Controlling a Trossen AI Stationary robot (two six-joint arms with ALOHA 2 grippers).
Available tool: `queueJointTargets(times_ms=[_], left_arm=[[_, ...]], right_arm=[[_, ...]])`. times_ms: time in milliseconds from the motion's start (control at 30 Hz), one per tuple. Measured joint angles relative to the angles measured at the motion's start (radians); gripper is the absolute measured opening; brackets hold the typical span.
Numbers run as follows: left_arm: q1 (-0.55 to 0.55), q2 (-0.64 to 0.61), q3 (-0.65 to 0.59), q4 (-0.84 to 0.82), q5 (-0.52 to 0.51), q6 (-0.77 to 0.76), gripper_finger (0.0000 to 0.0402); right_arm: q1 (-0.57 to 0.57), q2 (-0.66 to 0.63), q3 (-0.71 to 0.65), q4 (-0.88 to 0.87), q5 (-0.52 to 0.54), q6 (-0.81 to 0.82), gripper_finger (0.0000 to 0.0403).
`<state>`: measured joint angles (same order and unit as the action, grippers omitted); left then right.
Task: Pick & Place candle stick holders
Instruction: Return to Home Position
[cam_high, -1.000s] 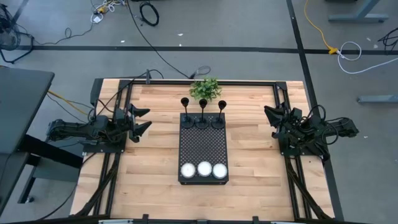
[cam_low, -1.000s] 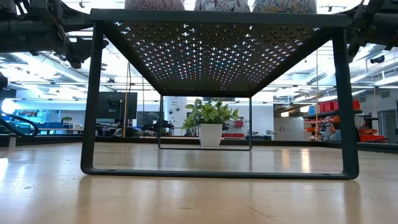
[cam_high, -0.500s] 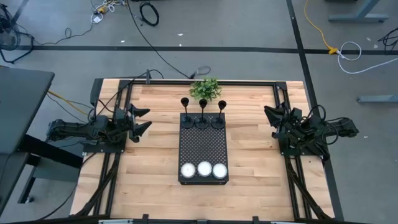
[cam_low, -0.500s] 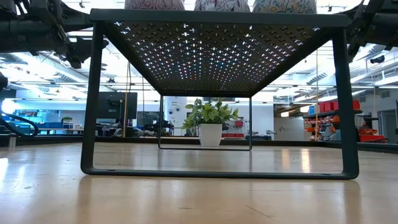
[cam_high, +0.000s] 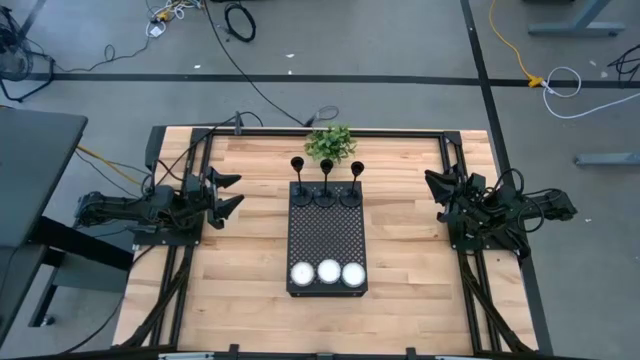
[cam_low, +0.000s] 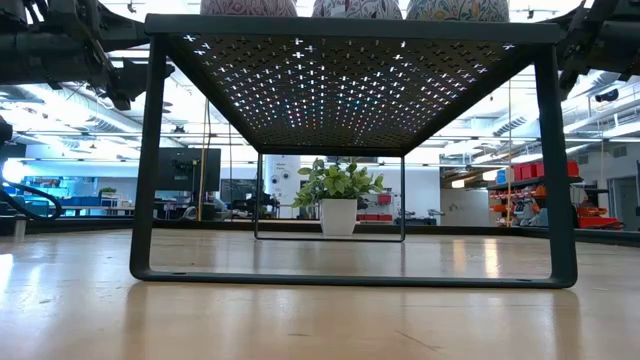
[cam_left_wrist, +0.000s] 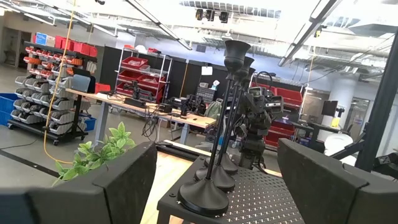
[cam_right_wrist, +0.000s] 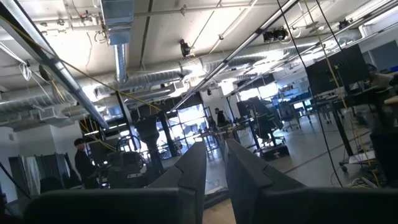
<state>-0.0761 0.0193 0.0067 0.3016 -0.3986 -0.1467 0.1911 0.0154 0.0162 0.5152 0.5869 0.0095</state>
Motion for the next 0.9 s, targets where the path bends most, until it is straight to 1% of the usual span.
queueJointTargets(times_ms=[767, 900], left_arm=[[0.000, 0.000, 0.000, 0.000, 0.000, 0.000, 0.0330], [-0.015, -0.006, 0.000, -0.001, 0.009, 0.000, 0.0330]], right_arm=[[0.000, 0.000, 0.000, 0.000, 0.000, 0.000, 0.0057], [0.000, 0.000, 0.000, 0.000, 0.000, 0.000, 0.0056]])
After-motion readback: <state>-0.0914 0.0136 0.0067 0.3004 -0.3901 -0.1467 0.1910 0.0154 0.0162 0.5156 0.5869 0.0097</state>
